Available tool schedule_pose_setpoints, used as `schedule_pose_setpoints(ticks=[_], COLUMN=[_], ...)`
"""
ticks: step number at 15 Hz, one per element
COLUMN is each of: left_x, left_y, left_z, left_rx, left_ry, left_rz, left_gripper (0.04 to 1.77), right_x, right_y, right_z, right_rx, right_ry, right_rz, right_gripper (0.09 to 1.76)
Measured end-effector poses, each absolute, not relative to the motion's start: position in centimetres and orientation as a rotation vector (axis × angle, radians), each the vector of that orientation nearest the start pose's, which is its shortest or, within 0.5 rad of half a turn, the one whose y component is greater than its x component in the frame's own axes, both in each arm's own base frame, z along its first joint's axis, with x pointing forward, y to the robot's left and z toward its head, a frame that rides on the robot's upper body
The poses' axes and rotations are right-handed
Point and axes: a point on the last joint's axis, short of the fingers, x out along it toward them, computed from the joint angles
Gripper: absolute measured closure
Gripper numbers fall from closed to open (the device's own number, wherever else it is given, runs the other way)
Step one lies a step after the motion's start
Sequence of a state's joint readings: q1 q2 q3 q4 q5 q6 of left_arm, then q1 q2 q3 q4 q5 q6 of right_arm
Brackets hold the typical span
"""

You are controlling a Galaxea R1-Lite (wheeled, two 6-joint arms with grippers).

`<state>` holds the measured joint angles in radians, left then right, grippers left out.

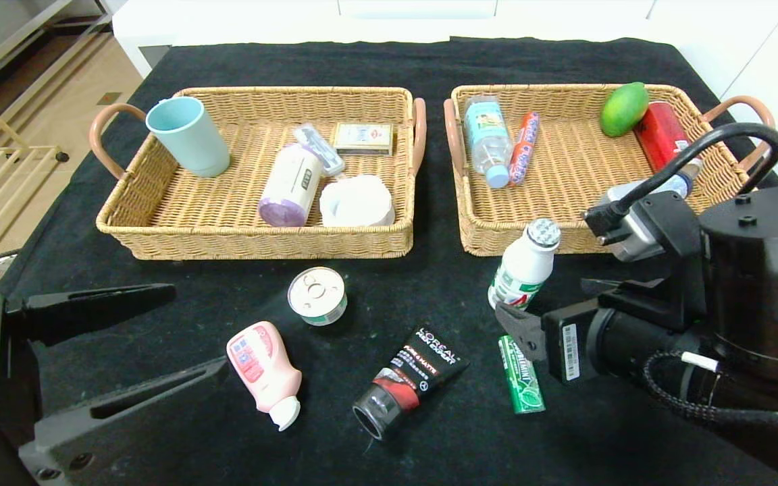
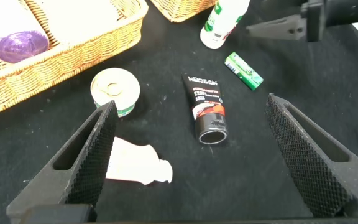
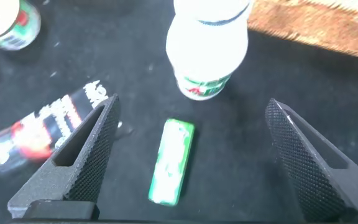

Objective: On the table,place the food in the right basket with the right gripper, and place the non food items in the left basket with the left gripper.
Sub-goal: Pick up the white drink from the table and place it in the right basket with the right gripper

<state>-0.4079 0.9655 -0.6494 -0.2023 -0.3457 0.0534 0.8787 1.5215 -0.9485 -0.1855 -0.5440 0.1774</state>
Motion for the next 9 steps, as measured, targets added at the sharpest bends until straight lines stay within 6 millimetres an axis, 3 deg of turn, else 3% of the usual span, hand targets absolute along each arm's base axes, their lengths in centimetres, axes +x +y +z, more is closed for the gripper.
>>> schedule_pose_setpoints(ticks=[9], left_x=[10.5], left_y=[-5.3], left_z=[25.3], left_rx=[0.067], left_ry=[0.084], left_rz=[-0.755], left_gripper=[0.09], right_x=[20.1], right_y=[21.4], right_z=[22.5], right_rx=[-0.046], right_ry=[0.222], right_rz=[0.227], right_gripper=[0.15])
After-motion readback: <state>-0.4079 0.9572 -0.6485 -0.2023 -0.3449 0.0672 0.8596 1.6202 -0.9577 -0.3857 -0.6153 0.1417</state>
